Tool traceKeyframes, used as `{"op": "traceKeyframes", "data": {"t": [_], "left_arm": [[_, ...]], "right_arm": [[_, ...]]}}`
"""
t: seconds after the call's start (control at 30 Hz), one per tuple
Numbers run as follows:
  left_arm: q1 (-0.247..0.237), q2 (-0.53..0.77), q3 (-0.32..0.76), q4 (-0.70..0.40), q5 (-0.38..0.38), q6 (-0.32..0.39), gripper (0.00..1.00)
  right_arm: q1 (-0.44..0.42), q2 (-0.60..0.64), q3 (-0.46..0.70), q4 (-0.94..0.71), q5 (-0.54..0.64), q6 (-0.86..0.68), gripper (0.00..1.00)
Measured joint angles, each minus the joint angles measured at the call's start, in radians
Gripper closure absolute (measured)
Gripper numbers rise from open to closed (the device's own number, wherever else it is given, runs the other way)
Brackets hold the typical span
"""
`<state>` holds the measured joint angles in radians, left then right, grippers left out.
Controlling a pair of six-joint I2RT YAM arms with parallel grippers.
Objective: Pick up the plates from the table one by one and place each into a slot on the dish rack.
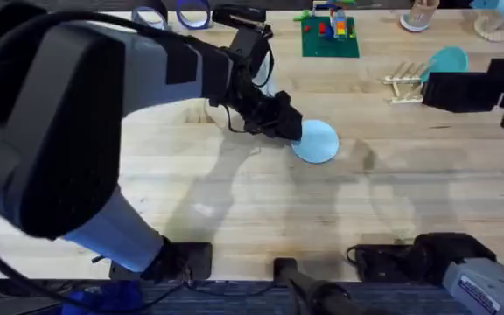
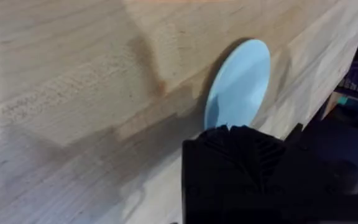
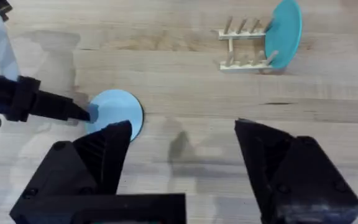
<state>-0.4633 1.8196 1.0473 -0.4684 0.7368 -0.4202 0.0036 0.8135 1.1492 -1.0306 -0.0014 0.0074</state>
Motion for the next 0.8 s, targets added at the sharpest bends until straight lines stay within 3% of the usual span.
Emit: {"op": "traceKeyframes", "data": {"t": [0.27, 0.63, 0.8], "left_arm": [[0.002, 0.063, 0.001, 0.032, 0.016, -0.022, 0.960], [0.010, 0.159, 0.035, 0.071, 0.157, -0.057, 0.958], [0.007, 0.166, 0.035, 0.102, 0.168, -0.057, 0.959]], "right_arm": [[0.000, 0.000, 0.000, 0.000, 0.000, 0.000, 0.007], [0.000, 0.000, 0.000, 0.000, 0.000, 0.000, 0.006], [0.000, 0.000, 0.000, -0.006, -0.002, 0.000, 0.007]]}}
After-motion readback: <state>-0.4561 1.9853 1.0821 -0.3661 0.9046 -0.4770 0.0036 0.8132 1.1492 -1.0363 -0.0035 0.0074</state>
